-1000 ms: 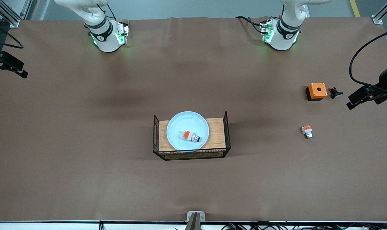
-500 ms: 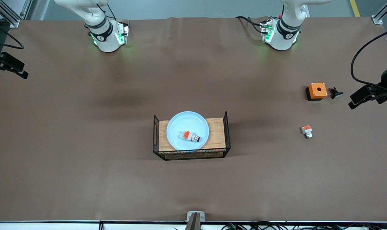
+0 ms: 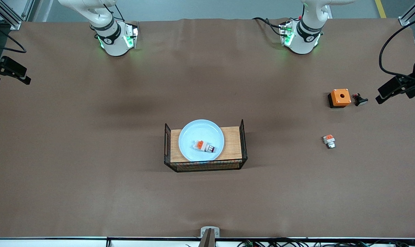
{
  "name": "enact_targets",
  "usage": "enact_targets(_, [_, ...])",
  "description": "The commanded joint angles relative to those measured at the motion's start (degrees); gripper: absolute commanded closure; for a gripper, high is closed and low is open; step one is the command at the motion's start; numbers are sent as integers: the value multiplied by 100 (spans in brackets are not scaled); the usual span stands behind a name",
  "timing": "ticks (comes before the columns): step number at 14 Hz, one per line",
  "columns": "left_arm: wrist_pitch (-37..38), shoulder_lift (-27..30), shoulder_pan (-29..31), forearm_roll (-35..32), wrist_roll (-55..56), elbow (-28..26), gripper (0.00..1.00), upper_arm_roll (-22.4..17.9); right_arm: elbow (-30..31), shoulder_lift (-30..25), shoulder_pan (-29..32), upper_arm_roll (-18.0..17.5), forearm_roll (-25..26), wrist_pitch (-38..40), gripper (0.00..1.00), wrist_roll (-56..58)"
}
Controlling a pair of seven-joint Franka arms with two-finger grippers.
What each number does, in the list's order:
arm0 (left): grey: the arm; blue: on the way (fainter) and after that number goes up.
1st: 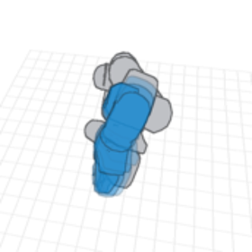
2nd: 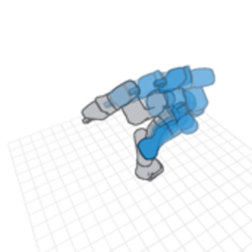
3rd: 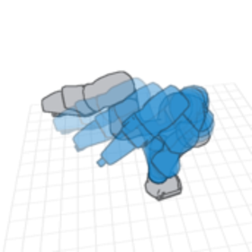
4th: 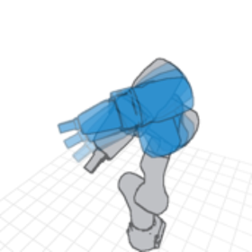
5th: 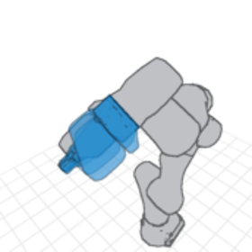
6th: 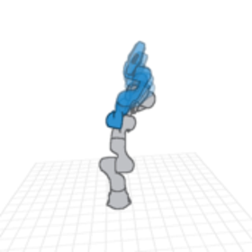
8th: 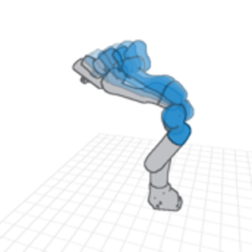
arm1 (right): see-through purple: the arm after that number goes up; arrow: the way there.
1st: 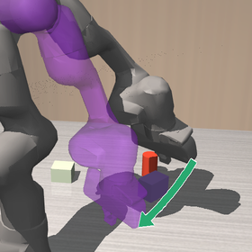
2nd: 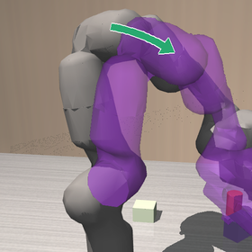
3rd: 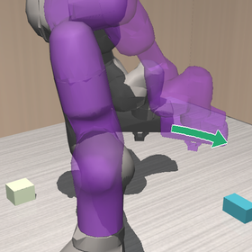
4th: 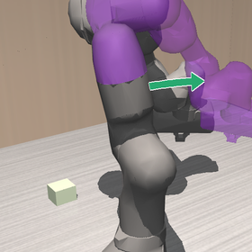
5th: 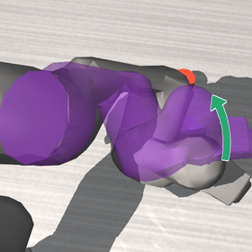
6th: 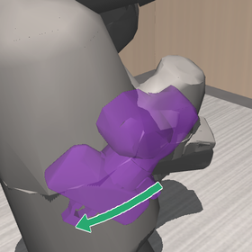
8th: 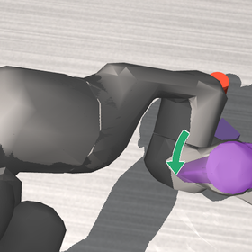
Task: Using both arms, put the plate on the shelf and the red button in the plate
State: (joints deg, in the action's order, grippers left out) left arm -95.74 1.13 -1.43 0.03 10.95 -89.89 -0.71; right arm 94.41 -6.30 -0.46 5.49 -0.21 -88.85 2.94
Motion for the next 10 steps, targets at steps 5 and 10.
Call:
enact_targets(5, [90, -16, -6, 6, -506, 77, 0, -61, 157, -152, 63, -30, 47, -10, 0, 84])
enact_targets(10, [90, -51, 11, 24, -805, 130, 0, -79, 157, -152, 55, -30, 47, 8, 0, 75])
